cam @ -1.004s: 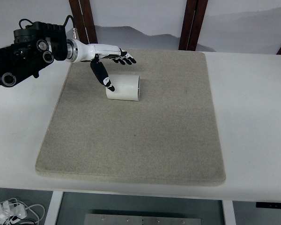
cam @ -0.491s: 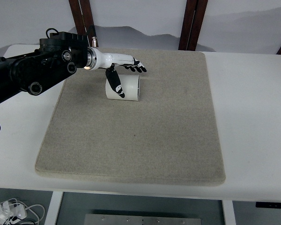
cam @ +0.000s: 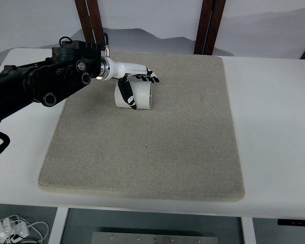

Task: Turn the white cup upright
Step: 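Lower the left hand and hook fingers into the cup's open end, then lift and rotate the cup upward with the left hand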

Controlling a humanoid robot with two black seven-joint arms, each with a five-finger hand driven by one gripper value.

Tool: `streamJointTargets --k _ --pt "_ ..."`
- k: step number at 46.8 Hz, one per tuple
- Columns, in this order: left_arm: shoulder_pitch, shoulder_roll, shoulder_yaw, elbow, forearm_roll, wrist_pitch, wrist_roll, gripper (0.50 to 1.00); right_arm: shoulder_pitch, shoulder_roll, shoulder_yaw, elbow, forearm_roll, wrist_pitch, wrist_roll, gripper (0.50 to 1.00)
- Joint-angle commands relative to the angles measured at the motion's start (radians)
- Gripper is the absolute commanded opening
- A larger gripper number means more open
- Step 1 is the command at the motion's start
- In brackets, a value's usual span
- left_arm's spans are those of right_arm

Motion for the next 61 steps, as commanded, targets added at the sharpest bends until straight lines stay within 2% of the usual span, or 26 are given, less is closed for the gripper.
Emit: streamJointTargets --k 1,10,16,22,25,29,32,43,61 --pt "0.000 0.000 0.022 0.000 0.000 0.002 0.000 0.988 0.000 0.000 0.000 0.000 0.000 0.000 0.000 0.952" --pt "0.000 0.000 0.031 0.000 -0.001 0.006 0.000 0.966 0.000 0.000 0.000 0.000 0.000 0.000 0.000 0.952" --pt "-0.002 0.000 0.031 0.002 0.000 0.006 -0.001 0.834 0.000 0.000 0.000 0.000 0.000 0.000 0.000 0.952" --pt "-0.002 0.000 0.031 0.002 -0.001 0.009 0.000 0.769 0.000 0.000 0.000 0.000 0.000 0.000 0.000 0.952" --pt "-0.002 0.000 0.031 0.002 -0.003 0.020 0.000 0.722 0.000 0.000 0.000 0.000 0.000 0.000 0.000 0.952" --pt "-0.002 0.000 0.029 0.003 -0.006 0.022 -0.001 0.626 0.000 0.000 0.000 0.000 0.000 0.000 0.000 0.952" --pt "-0.003 0.000 0.026 0.003 -0.009 0.023 -0.003 0.598 0.000 0.000 0.000 0.000 0.000 0.000 0.000 0.952" --pt "-0.005 -0.002 -0.016 0.017 -0.060 0.026 -0.029 0.572 0.000 0.000 0.000 0.000 0.000 0.000 0.000 0.952" --pt "0.001 0.009 -0.047 0.117 -0.481 -0.015 -0.127 0.570 0.000 0.000 0.000 0.000 0.000 0.000 0.000 0.952"
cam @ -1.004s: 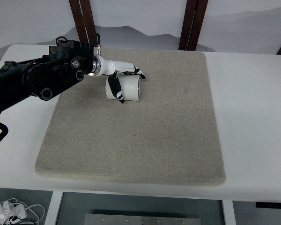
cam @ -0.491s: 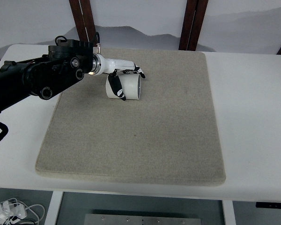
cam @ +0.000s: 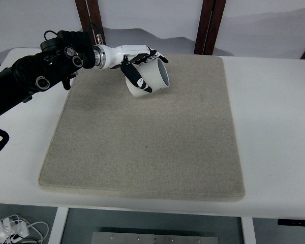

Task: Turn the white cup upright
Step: 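Lift and rotate the cup upward with the left hand, then lower the cup upright onto the mat with the left hand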

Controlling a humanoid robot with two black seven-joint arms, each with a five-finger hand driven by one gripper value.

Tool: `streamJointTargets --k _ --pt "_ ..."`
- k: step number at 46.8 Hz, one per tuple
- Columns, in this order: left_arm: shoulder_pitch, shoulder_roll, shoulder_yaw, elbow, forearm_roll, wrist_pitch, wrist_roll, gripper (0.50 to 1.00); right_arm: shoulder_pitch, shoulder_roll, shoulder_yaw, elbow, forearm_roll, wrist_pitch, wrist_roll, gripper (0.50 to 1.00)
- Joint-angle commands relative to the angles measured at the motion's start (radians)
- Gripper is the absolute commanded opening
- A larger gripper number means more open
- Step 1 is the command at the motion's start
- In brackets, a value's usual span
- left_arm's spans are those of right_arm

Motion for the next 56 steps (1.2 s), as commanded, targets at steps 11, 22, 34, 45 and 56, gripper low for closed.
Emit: streamJointTargets --k 11,22,34,45,56 --pt "0.039 -0.003 0.000 0.118 -0.218 -0.068 -0.226 0.568 0.000 0.000 0.000 0.000 0.000 0.000 0.000 0.952" --pt "0.089 -0.006 0.000 0.127 -0.446 -0.074 -0.355 0.568 0.000 0.000 0.000 0.002 0.000 0.000 0.000 0.952" --pt "0.171 -0.029 -0.024 0.138 -0.549 -0.088 -0.461 0.542 0.000 0.000 0.000 0.000 0.000 0.000 0.000 0.952" --pt "0.237 -0.081 -0.084 0.215 -0.549 -0.094 -0.461 0.542 0.000 0.000 0.000 0.002 0.000 0.000 0.000 0.952" --pt "0.258 -0.100 -0.084 0.233 -0.543 -0.077 -0.461 0.544 0.000 0.000 0.000 0.000 0.000 0.000 0.000 0.952"
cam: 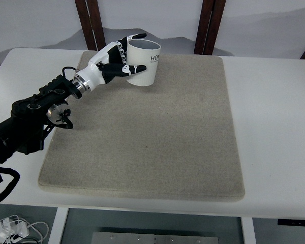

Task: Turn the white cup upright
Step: 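Lower the cup upright onto the mat with the left hand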

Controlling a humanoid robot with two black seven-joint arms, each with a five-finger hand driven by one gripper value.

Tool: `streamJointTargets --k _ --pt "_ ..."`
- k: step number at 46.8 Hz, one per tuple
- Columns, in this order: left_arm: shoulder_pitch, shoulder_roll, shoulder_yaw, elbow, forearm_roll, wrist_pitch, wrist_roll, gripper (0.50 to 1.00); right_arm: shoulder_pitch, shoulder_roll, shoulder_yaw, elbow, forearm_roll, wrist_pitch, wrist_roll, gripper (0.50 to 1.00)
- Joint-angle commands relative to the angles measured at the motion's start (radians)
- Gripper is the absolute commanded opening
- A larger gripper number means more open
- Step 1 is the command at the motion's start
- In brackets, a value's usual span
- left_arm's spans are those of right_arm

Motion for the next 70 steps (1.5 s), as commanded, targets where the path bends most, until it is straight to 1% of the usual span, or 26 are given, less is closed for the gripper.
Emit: streamJointTargets --k 1,10,16,25,36,40,43,44,48,51,53,56,58,64,66,70 --pt "0.002 -0.002 0.000 0.004 0.004 0.012 0.000 0.544 0.000 0.000 0.000 -0.001 0.000 0.000 0.000 0.952" --pt "0.008 -0.019 0.006 0.059 0.010 0.032 0.000 0.551 0.000 0.000 0.000 -0.001 0.000 0.000 0.000 0.952" --pt "0.022 -0.025 0.011 0.062 0.010 0.044 0.000 0.551 0.000 0.000 0.000 -0.001 0.000 0.000 0.000 0.952" --pt "0.031 -0.029 0.014 0.063 0.010 0.061 0.000 0.563 0.000 0.000 0.000 -0.001 0.000 0.000 0.000 0.952" --pt "0.059 -0.029 0.015 0.063 0.015 0.063 0.000 0.589 0.000 0.000 0.000 -0.001 0.000 0.000 0.000 0.952" --pt "0.065 -0.029 0.015 0.063 0.016 0.070 0.000 0.643 0.000 0.000 0.000 -0.001 0.000 0.000 0.000 0.952" --pt "0.068 -0.029 0.015 0.063 0.016 0.096 0.000 0.675 0.000 0.000 0.000 -0.001 0.000 0.000 0.000 0.952" --pt "0.067 -0.029 0.015 0.063 0.016 0.104 0.000 0.698 0.000 0.000 0.000 -0.001 0.000 0.000 0.000 0.952" --pt "0.068 -0.029 0.014 0.063 0.019 0.115 0.000 0.735 0.000 0.000 0.000 -0.001 0.000 0.000 0.000 0.952" --pt "0.068 -0.029 0.012 0.063 0.018 0.120 0.000 0.771 0.000 0.000 0.000 -0.001 0.000 0.000 0.000 0.952" --pt "0.068 -0.029 0.012 0.063 0.018 0.121 0.000 0.778 0.000 0.000 0.000 -0.001 0.000 0.000 0.000 0.952" --pt "0.071 -0.029 0.012 0.063 0.018 0.121 0.000 0.816 0.000 0.000 0.000 -0.001 0.000 0.000 0.000 0.952" --pt "0.073 -0.029 0.012 0.063 0.018 0.121 0.000 0.833 0.000 0.000 0.000 -0.001 0.000 0.000 0.000 0.952" --pt "0.073 -0.029 0.011 0.063 0.016 0.120 0.000 0.853 0.000 0.000 0.000 -0.001 0.000 0.000 0.000 0.952" --pt "0.071 -0.029 0.011 0.062 0.016 0.120 0.000 0.876 0.000 0.000 0.000 -0.001 0.000 0.000 0.000 0.952" --pt "0.071 -0.029 0.011 0.062 0.016 0.120 0.000 0.891 0.000 0.000 0.000 -0.001 0.000 0.000 0.000 0.952"
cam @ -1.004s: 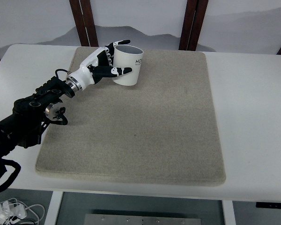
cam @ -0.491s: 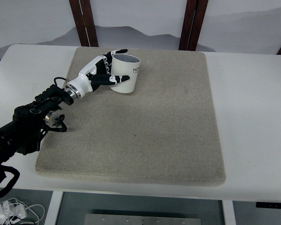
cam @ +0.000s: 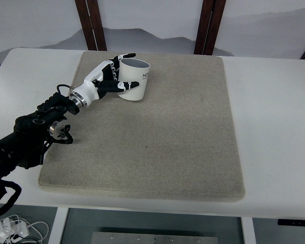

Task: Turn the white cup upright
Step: 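Lower the cup upright onto the mat with the left hand, then open the left hand and lift it away from the cup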

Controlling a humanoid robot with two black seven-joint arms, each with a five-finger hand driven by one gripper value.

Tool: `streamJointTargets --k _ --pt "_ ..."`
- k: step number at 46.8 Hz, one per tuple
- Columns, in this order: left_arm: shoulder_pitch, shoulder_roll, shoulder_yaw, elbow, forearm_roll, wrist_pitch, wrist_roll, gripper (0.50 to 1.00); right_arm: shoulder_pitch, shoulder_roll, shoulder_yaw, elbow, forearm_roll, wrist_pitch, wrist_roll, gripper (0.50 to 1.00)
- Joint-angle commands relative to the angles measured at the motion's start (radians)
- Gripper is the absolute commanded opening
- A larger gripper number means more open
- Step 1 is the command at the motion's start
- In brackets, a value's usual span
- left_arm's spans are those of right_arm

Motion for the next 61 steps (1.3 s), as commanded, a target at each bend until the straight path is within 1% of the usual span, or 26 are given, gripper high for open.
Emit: streamJointTargets --k 1,2,5,8,37,43,47,54,61 --pt "-0.001 0.000 0.000 -0.001 0.000 0.000 0.000 0.936 0.000 0.000 0.000 0.000 0.000 0.000 0.000 0.952" --pt "-0.001 0.000 -0.002 -0.001 0.000 0.000 0.000 0.966 0.000 0.000 0.000 0.000 0.000 0.000 0.000 0.952" --pt "-0.001 0.000 -0.005 -0.005 0.000 0.000 0.000 0.975 0.000 0.000 0.000 0.000 0.000 0.000 0.000 0.952" --pt "-0.001 0.000 -0.003 -0.005 0.002 0.000 0.000 0.994 0.000 0.000 0.000 0.000 0.000 0.000 0.000 0.952" --pt "-0.013 0.014 0.001 -0.013 0.002 -0.029 0.000 0.996 0.000 0.000 0.000 0.000 0.000 0.000 0.000 0.952" --pt "-0.031 0.018 -0.014 -0.014 -0.011 -0.060 0.000 0.996 0.000 0.000 0.000 0.000 0.000 0.000 0.000 0.952" --pt "-0.056 0.051 -0.015 -0.016 -0.011 -0.086 0.000 0.996 0.000 0.000 0.000 0.000 0.000 0.000 0.000 0.952" --pt "-0.070 0.074 -0.020 -0.014 -0.014 -0.146 0.000 0.996 0.000 0.000 0.000 0.000 0.000 0.000 0.000 0.952" --pt "-0.097 0.109 -0.094 -0.014 -0.026 -0.178 0.000 0.996 0.000 0.000 0.000 0.002 0.000 0.000 0.000 0.952"
